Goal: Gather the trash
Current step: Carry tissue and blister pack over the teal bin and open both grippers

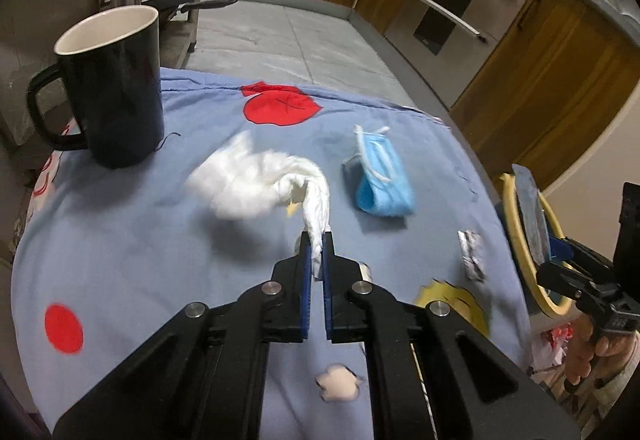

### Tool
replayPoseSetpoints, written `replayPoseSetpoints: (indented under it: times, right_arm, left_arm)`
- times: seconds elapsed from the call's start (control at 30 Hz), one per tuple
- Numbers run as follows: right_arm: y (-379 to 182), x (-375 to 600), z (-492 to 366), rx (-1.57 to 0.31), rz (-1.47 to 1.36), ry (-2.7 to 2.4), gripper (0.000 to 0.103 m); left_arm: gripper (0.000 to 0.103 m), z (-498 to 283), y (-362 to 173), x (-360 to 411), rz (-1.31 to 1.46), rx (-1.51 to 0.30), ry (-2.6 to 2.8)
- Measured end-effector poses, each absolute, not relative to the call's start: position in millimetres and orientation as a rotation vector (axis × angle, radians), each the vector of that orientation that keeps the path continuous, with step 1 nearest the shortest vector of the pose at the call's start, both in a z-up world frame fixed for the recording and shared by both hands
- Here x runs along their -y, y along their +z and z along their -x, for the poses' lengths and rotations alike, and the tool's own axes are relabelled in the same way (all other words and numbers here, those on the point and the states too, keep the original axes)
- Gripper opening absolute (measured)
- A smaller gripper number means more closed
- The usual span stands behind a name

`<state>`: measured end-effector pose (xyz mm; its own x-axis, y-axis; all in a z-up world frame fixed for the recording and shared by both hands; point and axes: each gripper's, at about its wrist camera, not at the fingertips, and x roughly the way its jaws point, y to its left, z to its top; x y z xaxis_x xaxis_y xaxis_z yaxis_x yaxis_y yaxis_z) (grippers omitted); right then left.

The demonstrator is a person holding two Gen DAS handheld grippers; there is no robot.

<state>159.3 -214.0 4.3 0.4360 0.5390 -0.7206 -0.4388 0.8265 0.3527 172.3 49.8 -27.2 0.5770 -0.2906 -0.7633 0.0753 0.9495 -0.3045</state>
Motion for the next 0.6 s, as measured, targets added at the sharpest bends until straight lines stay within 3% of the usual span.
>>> replayPoseSetpoints:
  times: [0.6]
  right_arm:
    - [23.8,309.2,-90.4,-0.86,-0.213,0.426,0.07]
  left_arm:
    - [0.004,-112.9,10.8,-3.7,0.187,-0.855,-0.282]
